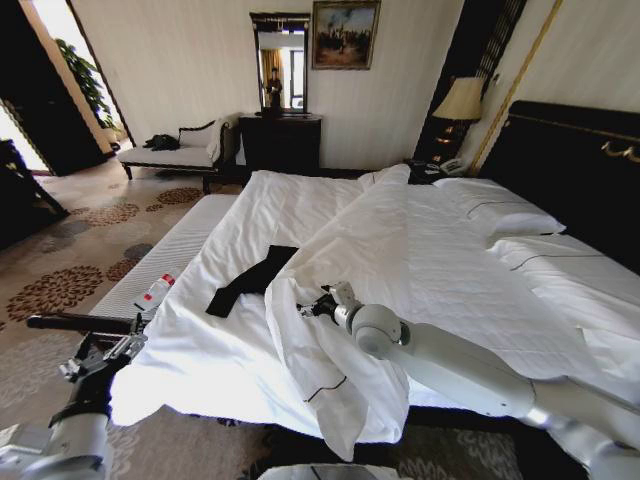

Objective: Fold the clothes on the bed.

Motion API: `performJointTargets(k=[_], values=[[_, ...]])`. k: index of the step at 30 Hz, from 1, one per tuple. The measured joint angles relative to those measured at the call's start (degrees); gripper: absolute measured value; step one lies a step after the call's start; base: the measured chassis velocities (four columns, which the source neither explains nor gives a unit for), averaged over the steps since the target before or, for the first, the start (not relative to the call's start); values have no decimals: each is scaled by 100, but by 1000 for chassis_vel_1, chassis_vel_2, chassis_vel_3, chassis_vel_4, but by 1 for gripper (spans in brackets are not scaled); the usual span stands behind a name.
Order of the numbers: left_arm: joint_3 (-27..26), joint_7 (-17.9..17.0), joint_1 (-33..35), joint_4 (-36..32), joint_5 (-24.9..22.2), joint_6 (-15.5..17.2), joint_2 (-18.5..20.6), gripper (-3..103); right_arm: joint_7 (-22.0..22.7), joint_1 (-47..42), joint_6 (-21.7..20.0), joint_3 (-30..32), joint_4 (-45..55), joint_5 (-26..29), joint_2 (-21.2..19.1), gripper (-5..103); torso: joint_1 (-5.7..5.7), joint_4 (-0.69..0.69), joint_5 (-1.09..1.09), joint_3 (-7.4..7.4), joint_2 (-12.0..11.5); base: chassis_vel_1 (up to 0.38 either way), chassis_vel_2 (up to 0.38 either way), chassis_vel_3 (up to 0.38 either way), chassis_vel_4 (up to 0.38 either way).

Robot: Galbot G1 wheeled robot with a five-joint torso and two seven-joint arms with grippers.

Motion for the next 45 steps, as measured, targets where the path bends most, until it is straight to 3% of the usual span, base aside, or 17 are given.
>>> performJointTargets(k=[2,4,7,13,15,18,21,22,24,30,33,39,40,41,42,43,45], values=[[-9,0,2,0,2,-6,-8,100,-19,90,35,-44,-128,27,81,102,0,0,0,0,0,0,0,0,0],[-15,0,2,0,2,-8,-14,100,-41,158,64,-85,-215,35,145,93,0,0,0,0,0,0,0,0,0],[-15,0,-3,1,2,-8,-17,100,-63,195,94,-123,-281,37,203,88,0,0,0,0,0,0,0,0,0],[-2,-1,-43,59,1,-8,-13,100,-77,179,141,-184,-355,36,259,61,0,0,0,0,0,0,0,0,0],[1,-1,-49,66,1,-9,-12,100,-84,173,153,-185,-360,35,258,61,0,0,0,0,0,0,0,0,0],[19,-1,-76,106,-4,-9,0,100,-276,156,366,-188,-410,-52,256,45,0,0,0,0,0,0,0,0,0],[25,-1,-85,122,-7,-8,7,100,-368,153,511,-196,-436,-112,262,39,0,0,0,0,0,0,0,0,0],[28,-1,-94,134,-10,-9,16,100,-417,143,653,-202,-459,-156,282,28,0,0,0,0,0,0,0,0,0],[28,-2,-99,139,-13,-9,23,100,-431,139,701,-202,-466,-166,291,28,0,0,0,0,0,0,0,0,0],[26,-2,-118,147,-43,-9,65,100,-467,-83,887,9,-371,-170,254,3,0,1,0,0,0,0,0,0,0],[26,-2,-123,148,-57,-8,80,100,-482,-343,1037,255,-256,-220,186,2,0,1,1,0,0,0,0,0,0],[44,-3,-193,189,-111,-1,139,100,-671,-1464,1425,1712,392,-526,-136,2,0,0,2,0,0,0,0,0,0],[44,-3,-193,189,-111,-1,139,100,-671,-1464,1425,1712,392,-526,-136,2,0,0,2,0,0,0,0,0,0],[87,-2,-221,204,-113,8,153,100,-766,-1943,1514,2296,625,-611,-247,2,0,2,0,0,0,0,0,0,0],[186,1,-266,222,-105,20,172,100,-1005,-2982,1758,3356,930,-889,-377,2,0,-2,3,0,0,0,0,0,0],[186,1,-266,222,-105,20,172,100,-1005,-2982,1758,3356,930,-889,-377,2,0,-2,3,0,0,0,0,0,0],[274,4,-308,235,-78,38,197,100,-1142,-3790,1966,4229,1168,-1136,-363,2,0,0,2,0,0,0,0,0,0]])
